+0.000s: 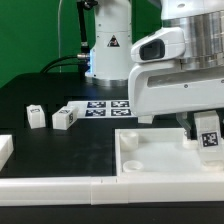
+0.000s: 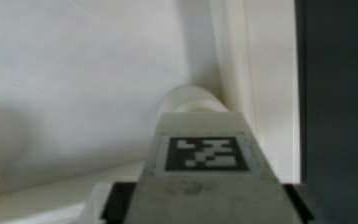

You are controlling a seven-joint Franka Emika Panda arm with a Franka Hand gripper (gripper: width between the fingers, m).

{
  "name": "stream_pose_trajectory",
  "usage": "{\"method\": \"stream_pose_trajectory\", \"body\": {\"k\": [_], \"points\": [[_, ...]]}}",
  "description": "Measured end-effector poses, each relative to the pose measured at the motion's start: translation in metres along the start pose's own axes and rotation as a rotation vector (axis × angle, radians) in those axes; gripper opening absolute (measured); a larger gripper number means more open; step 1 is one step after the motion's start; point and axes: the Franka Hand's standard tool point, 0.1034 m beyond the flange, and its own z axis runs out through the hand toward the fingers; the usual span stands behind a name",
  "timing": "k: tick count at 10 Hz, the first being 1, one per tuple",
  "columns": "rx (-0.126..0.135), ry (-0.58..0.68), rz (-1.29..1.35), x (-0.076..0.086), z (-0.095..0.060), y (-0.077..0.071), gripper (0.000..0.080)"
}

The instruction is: Assemble one leg

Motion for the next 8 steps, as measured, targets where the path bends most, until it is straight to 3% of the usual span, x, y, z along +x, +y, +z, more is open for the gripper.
{"method": "stream_pose_trajectory", "body": {"k": [4, 8], "points": [[0.001, 0.004, 0.044, 0.0003, 0.0002, -0.0001, 0.0287], [0.009, 0.022, 0.579, -0.0007, 0.0011, 0.0003, 0.0288]]}}
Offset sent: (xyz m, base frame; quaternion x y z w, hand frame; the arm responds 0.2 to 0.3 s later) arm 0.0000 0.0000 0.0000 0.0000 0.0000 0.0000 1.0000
